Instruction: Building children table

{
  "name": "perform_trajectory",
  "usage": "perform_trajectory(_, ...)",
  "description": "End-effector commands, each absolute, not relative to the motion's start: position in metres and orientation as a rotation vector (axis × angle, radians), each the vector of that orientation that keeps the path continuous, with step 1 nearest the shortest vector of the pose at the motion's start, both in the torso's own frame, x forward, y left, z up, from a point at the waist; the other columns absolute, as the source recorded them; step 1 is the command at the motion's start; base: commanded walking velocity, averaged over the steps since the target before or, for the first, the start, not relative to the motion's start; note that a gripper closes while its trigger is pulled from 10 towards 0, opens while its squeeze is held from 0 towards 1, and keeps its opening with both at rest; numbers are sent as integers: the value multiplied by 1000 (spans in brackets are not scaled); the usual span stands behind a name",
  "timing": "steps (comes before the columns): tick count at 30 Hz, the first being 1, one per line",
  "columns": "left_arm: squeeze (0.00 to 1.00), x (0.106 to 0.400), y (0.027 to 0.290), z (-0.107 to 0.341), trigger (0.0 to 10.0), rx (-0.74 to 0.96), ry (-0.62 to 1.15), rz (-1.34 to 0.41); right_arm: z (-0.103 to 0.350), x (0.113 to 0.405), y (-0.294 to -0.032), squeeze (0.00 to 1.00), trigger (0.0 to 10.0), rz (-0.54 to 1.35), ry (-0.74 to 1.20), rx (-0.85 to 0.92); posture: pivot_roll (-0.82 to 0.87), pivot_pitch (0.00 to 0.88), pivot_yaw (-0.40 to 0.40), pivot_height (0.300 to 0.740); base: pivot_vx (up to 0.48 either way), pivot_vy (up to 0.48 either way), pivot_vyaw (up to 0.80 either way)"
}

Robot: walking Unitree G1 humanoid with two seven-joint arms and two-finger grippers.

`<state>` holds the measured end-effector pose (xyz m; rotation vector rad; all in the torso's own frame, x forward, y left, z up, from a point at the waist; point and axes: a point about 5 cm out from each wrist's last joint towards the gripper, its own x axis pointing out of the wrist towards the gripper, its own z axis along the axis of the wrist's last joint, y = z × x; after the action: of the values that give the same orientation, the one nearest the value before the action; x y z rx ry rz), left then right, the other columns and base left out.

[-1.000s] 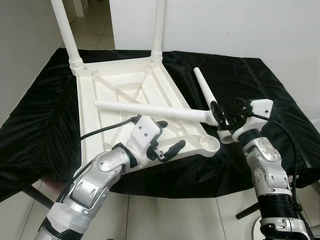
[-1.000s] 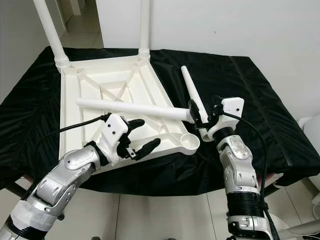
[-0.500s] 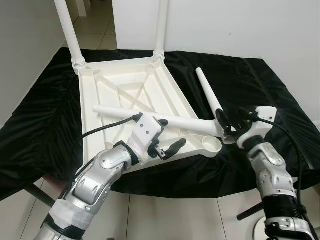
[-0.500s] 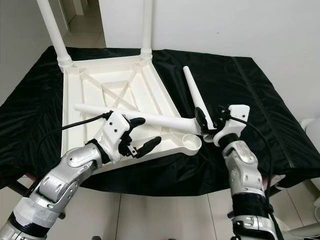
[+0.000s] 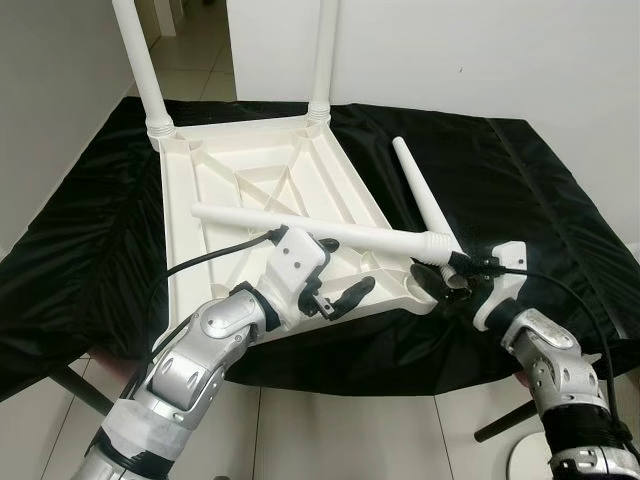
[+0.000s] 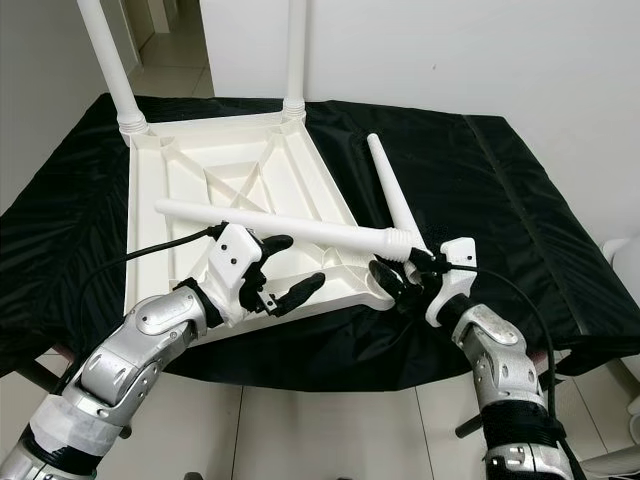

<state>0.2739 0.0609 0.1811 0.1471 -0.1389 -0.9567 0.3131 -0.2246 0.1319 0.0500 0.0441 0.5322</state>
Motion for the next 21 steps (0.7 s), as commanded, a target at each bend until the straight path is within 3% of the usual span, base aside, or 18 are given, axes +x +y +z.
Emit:
perform_trajectory(1, 0, 271, 59, 180, 10000, 170, -129, -1009, 130, 314, -229, 0, 10000, 533, 60, 50, 15, 47, -26, 740, 0, 0, 0)
perform_trajectory(10, 0, 271, 60, 180, 10000, 163, -127, -1003, 129, 325, -225, 0, 10000, 568, 65, 64, 15, 51, -19, 740, 0, 0, 0)
perform_trajectory(11, 0, 271, 60, 180, 10000, 163, -128, -1002, 129, 329, -220, 0, 4588, 590, 70, 57, 16, 51, -19, 740, 0, 0, 0)
perform_trajectory(12, 0, 272, 60, 180, 10000, 164, -128, -1000, 130, 331, -217, 0, 1412, 606, 70, 47, 20, 53, -19, 740, 0, 0, 0)
perform_trajectory(14, 0, 272, 60, 180, 10000, 167, -128, -997, 130, 333, -215, 0, 1412, 615, 69, 43, 20, 53, -19, 740, 0, 0, 0)
perform_trajectory(15, 0, 273, 60, 181, 10000, 169, -129, -996, 131, 334, -213, 0, 0, 618, 69, 43, 21, 53, -20, 740, 0, 0, 0)
perform_trajectory(21, 0, 272, 60, 181, 10000, 169, -128, -992, 127, 334, -206, 0, 0, 677, 86, 73, 29, 59, -26, 740, 0, 0, 0)
